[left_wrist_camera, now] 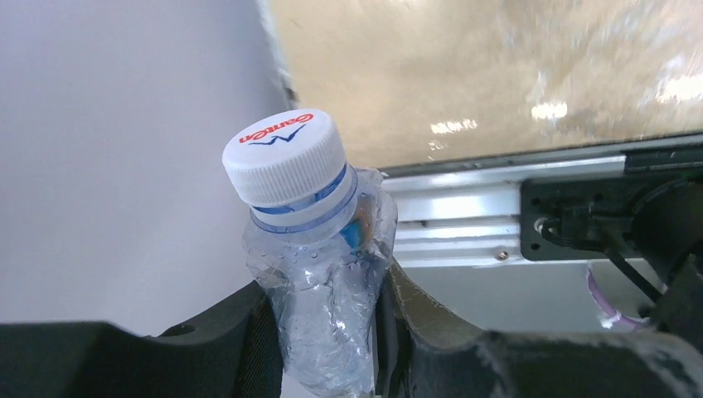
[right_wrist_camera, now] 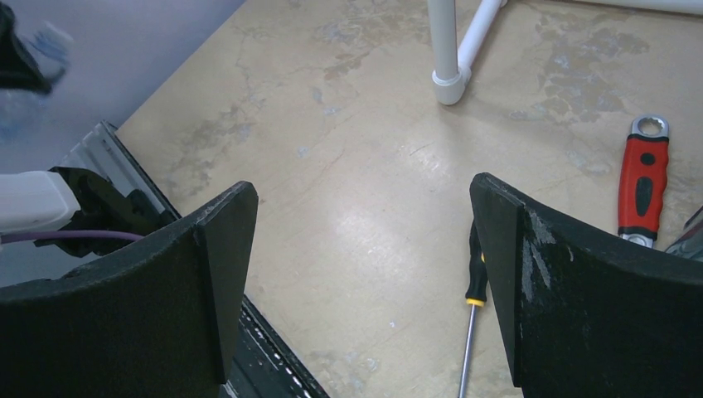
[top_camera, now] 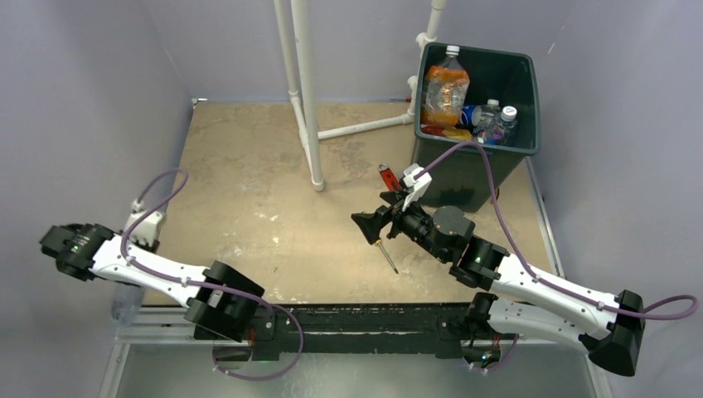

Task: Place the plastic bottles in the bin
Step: Pick up the plastic bottle from the corner of the board.

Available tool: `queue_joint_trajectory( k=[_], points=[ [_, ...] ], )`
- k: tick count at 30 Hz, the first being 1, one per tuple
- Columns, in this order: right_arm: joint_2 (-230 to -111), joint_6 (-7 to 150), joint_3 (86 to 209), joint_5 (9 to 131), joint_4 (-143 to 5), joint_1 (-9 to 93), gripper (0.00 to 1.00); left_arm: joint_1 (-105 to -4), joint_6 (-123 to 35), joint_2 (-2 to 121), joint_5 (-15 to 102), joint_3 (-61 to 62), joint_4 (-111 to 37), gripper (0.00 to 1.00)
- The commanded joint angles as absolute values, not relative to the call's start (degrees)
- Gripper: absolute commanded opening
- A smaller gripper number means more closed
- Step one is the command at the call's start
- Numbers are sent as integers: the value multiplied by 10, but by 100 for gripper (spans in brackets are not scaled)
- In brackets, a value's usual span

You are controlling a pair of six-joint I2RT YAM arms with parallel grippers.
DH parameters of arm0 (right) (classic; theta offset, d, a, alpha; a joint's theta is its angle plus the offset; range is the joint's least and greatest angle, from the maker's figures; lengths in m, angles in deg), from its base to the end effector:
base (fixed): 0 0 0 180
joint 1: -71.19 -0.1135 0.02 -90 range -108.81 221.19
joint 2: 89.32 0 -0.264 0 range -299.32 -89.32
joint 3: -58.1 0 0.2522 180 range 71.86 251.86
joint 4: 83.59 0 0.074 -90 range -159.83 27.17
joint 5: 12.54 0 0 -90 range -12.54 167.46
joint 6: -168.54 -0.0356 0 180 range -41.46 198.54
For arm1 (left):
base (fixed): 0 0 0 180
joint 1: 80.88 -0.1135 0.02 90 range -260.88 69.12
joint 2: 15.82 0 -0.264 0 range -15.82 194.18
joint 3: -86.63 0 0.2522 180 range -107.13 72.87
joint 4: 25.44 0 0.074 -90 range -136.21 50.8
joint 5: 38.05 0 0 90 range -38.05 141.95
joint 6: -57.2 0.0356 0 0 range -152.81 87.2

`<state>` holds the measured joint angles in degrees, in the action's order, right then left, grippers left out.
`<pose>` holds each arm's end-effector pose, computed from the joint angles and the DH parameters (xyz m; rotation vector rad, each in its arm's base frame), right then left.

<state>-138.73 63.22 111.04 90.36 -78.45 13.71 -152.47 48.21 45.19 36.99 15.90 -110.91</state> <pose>0.1188 0.1716 0.3265 -0.4237 1.6028 0.8009 0.0616 0.1558 0.2819 0.2776 2.8059 0.2547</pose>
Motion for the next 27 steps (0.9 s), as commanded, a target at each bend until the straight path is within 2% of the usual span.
queue_joint_trajectory(
  k=[1, 6, 10, 13, 15, 16, 17, 18, 19, 25, 27],
  points=[
    [-1379, 650, 1134, 889, -809, 134, 99, -1510, 459, 407, 194, 3, -1217, 0],
    [-1370, 665, 1148, 831, -802, 134, 99, -1430, 357, 355, 53, -158, -1215, 0],
    [-1359, 667, 1149, 812, -805, 134, 99, -1427, 213, 449, -78, -330, -1204, 0],
    [-1361, 668, 1152, 799, -817, 134, 99, -1428, 14, 488, -197, -412, -1101, 0],
    [-1365, 668, 1162, 787, -829, 133, 99, -1428, -309, 459, -271, -362, -834, 0],
    [-1368, 672, 1169, 780, -839, 134, 99, -1427, -511, 428, -276, -303, -627, 0],
    [-1372, 675, 1176, 776, -850, 134, 99, -1424, -728, 393, -246, -221, -351, 0],
    [-1377, 678, 1183, 770, -865, 133, 99, -1413, -890, 369, -212, -145, -99, 0],
    [-1382, 681, 1188, 757, -884, 134, 99, -1396, -1000, 367, -203, -104, 61, 0],
    [-1461, 689, 1249, 703, -972, 134, 99, -1340, -1371, 457, -136, -146, 327, 0],
    [-1489, 689, 1275, 684, -999, 134, 99, -1334, -1545, 499, -90, -161, 513, 0]
  ],
)
